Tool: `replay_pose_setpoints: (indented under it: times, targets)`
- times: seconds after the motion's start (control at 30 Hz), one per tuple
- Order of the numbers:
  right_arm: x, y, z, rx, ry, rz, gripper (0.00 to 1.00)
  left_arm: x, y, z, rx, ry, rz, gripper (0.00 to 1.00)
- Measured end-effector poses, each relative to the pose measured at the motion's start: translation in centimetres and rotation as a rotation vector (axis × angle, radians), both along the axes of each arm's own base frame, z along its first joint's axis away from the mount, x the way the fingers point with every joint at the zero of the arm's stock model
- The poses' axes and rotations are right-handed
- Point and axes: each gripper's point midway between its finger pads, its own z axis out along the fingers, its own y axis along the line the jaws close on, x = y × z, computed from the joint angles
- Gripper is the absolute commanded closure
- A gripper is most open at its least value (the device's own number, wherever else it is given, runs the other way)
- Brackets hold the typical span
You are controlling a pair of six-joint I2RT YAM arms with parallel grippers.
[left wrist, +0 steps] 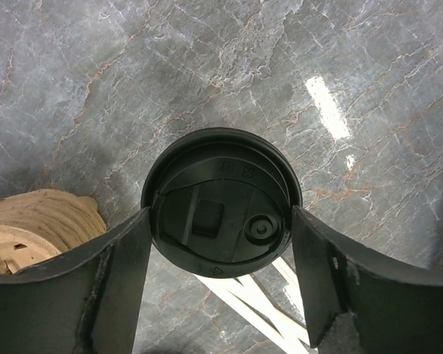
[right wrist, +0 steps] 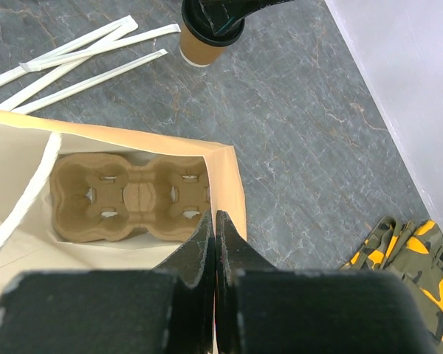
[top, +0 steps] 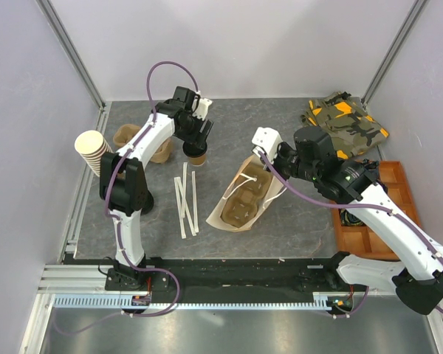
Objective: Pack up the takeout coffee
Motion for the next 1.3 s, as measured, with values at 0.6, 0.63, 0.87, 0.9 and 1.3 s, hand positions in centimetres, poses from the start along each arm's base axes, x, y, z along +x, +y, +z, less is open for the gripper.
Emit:
replay_pose_setpoints:
  times: [0.6,0.63,0.87,0.9,1.3]
  targets:
    - [-0.06,-0.13,-0.11,-0.009,0.008,-0.003,1.0,0.63,-0.29,-0.25,-0.014,-0.031,-0.002,0.19]
    - [-0.06,-0.13,-0.11,-0.008,0.008,-0.004,1.0,0.66,-0.3,-0.26,-0.015,-0.033,-0.002,0.19]
    - [-0.06,-0.14,-0.07,-0.008,0.008,-0.005,1.0,0.72,-0.32,-0.65,-0.015,-0.036,-0.002,0.16]
    - [-0.06,-0.14,-0.06,-0.007,0.008,-0.005,1.0,0.72,-0.28,-0.78,-0.014,-0.037,-0.003,0.16]
    - [0.02,-0.13,-0.09,-0.011,0.011,-0.007,1.0,0.79,-0.27,-0.95,-0.011,-0.041,-0.004,0.16]
